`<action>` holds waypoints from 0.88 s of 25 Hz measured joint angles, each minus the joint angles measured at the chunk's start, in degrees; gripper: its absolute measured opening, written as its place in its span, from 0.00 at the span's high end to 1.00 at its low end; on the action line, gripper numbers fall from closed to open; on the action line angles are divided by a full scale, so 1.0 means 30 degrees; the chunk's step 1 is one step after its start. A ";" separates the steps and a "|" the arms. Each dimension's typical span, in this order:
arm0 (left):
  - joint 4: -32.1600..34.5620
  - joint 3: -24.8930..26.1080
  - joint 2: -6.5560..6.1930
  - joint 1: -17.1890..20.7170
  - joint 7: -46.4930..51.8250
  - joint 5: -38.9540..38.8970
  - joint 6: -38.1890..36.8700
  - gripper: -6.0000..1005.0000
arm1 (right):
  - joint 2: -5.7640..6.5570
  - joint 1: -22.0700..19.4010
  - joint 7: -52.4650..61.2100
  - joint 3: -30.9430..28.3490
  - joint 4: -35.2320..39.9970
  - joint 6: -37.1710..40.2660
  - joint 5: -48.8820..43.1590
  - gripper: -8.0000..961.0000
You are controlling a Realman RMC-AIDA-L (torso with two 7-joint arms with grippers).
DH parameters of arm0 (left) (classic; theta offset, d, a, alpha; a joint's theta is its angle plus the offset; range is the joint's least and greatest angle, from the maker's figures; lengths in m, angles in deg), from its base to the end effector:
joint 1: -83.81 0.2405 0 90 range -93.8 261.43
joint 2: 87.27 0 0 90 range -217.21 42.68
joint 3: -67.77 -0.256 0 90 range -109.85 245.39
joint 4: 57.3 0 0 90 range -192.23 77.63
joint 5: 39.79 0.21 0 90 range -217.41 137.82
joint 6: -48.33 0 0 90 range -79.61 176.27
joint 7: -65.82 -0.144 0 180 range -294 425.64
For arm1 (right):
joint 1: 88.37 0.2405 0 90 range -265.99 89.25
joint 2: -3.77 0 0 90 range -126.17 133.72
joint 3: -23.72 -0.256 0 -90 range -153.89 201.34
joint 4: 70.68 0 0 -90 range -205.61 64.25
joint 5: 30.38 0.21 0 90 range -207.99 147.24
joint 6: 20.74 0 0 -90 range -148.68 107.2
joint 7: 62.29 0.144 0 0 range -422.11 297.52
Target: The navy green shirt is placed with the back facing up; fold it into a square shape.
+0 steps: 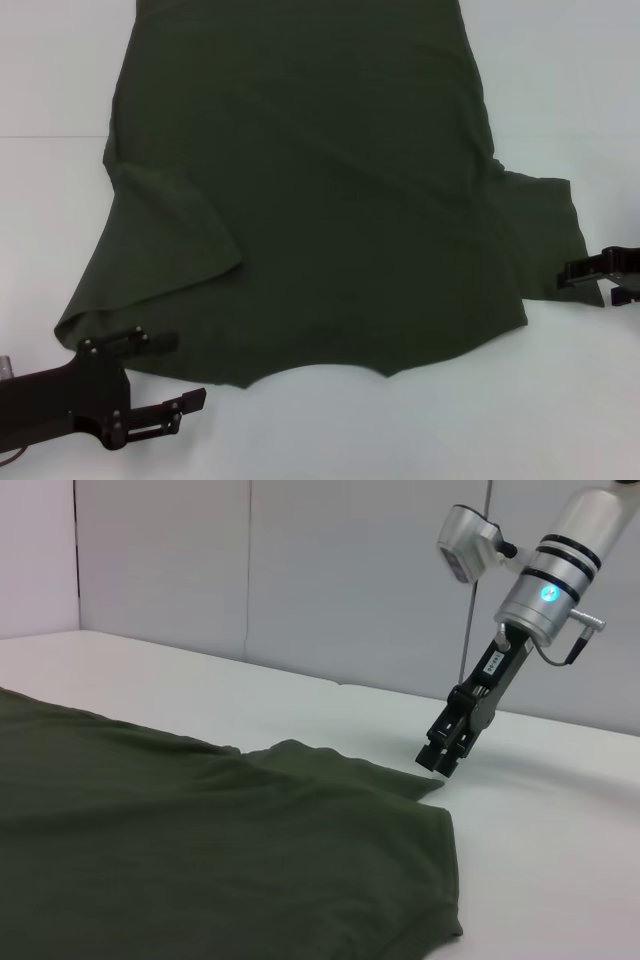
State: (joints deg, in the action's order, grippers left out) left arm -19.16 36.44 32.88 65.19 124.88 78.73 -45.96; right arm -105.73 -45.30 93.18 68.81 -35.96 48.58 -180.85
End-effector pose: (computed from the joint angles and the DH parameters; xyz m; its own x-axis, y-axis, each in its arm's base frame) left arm -0.3239 0.2608 0.0063 0.8467 0.2128 0.4877 0.3878 -0.8743 -0.2918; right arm 0.3102 0.4047 0.0516 0.1160 -0.9435 -0.3105 -0.9246 0.0117 -0.3809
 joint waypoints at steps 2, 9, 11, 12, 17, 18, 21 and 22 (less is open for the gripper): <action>-0.0017 -0.0009 -0.0001 -0.0009 0.0000 -0.0003 0.0001 0.23 | 0.0016 -0.0011 0.0000 0.0001 0.0000 0.0002 0.0000 0.05; -0.0028 0.0005 -0.0001 -0.0003 0.0000 0.0029 0.0026 0.23 | -0.0053 -0.0008 0.0001 0.0009 0.0000 -0.0113 0.0000 0.05; -0.0029 -0.0005 0.0005 -0.0001 0.0000 0.0032 0.0027 0.23 | -0.0067 -0.0006 0.0000 0.0024 0.0000 -0.0163 -0.0011 0.05; -0.0029 -0.0004 0.0010 -0.0002 -0.0001 0.0035 0.0026 0.22 | -0.0069 -0.0003 0.0001 0.0026 0.0000 -0.0178 -0.0014 0.05; -0.0043 0.0009 0.0024 -0.0001 -0.0001 0.0043 0.0027 0.22 | -0.0104 0.0053 -0.0001 0.0038 0.0000 -0.0200 -0.0027 0.05; -0.0050 0.0012 0.0027 -0.0001 0.0000 0.0043 0.0027 0.22 | -0.0116 0.0071 0.0000 0.0057 0.0000 -0.0209 -0.0029 0.05; -0.0056 0.0014 0.0030 -0.0001 -0.0001 0.0043 0.0028 0.22 | -0.0199 0.0128 0.0000 0.0209 0.0000 -0.0300 -0.0030 0.05; -0.0056 0.0012 0.0030 -0.0001 -0.0001 0.0043 0.0028 0.22 | -0.0223 0.0149 0.0000 0.0248 0.0000 -0.0341 -0.0030 0.05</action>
State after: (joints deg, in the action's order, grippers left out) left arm -19.33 36.48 32.97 65.18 124.88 78.86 -45.88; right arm -106.40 -44.85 93.18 69.55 -35.96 47.56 -180.94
